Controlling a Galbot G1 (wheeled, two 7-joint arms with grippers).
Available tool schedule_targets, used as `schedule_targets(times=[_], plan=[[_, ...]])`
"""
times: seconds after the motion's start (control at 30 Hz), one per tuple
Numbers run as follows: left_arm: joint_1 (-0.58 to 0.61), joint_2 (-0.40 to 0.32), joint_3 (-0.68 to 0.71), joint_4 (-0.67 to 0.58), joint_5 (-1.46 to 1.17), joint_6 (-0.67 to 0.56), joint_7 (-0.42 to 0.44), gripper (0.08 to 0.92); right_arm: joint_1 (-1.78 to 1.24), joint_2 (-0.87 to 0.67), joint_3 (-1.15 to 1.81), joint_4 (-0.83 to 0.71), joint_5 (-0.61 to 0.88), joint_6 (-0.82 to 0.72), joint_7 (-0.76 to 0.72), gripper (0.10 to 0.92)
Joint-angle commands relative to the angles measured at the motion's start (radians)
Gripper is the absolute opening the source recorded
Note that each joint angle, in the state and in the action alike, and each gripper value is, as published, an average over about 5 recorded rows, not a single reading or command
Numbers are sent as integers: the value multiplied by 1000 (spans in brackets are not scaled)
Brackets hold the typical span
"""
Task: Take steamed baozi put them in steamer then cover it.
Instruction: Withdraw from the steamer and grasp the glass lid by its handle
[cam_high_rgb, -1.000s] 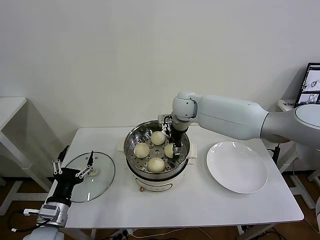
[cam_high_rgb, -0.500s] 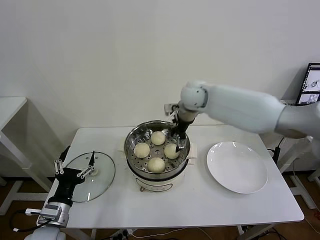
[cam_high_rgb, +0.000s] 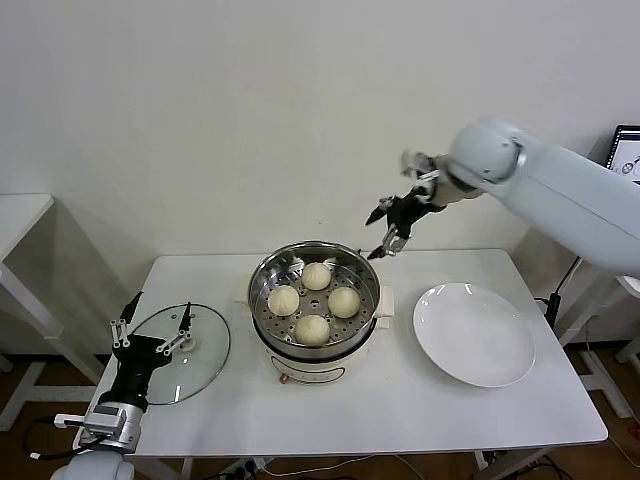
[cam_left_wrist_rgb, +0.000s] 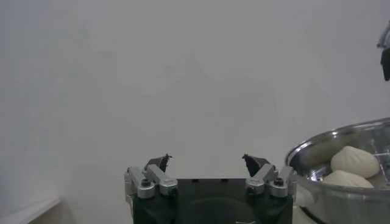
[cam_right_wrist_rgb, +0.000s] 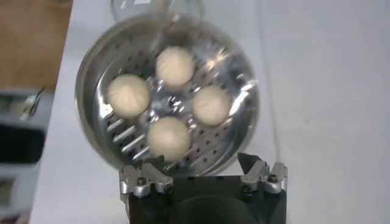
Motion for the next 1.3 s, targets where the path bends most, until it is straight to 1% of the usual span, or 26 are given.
schedule_targets(times=[0.03, 0.1, 0.17, 0.27, 0.4, 0.57, 0.77, 0.97, 1.07, 1.13, 1.3], plan=[[-12, -9, -7, -1, -42, 21, -43, 823, -669, -247, 736, 190, 212, 265, 558, 823], [-14, -8, -6, 5, -45, 11, -47, 823, -835, -248, 872, 236, 229, 331, 671, 823], [-19, -9, -6, 16, -46, -2, -52, 823, -1015, -229, 1002, 280, 214, 390, 751, 823], [-26, -12, -5, 30, -43, -22, -57, 823, -1263, -165, 1201, 353, 170, 445, 828, 823], [-24, -13, 3, 37, -25, -47, -58, 823, -1487, -48, 1390, 447, 120, 490, 918, 823], [-14, -16, -1, 47, -8, -68, -60, 823, -1657, 139, 1468, 542, 48, 577, 1001, 823], [-2, -14, -10, 72, 27, -113, -58, 823, -1790, 358, 1453, 608, -106, 721, 1106, 823], [1, -22, -6, 117, 118, -171, -77, 823, -1897, 540, 1411, 616, -181, 804, 1114, 823], [0, -17, -4, 152, 188, -215, -86, 823, -1920, 599, 1403, 606, -194, 818, 1103, 823], [-9, -11, -10, 199, 307, -270, -111, 823, -1924, 619, 1400, 602, -197, 819, 1100, 823], [-32, 25, -45, 369, 727, -404, -210, 823, -1910, 629, 1405, 579, -202, 818, 1094, 823]])
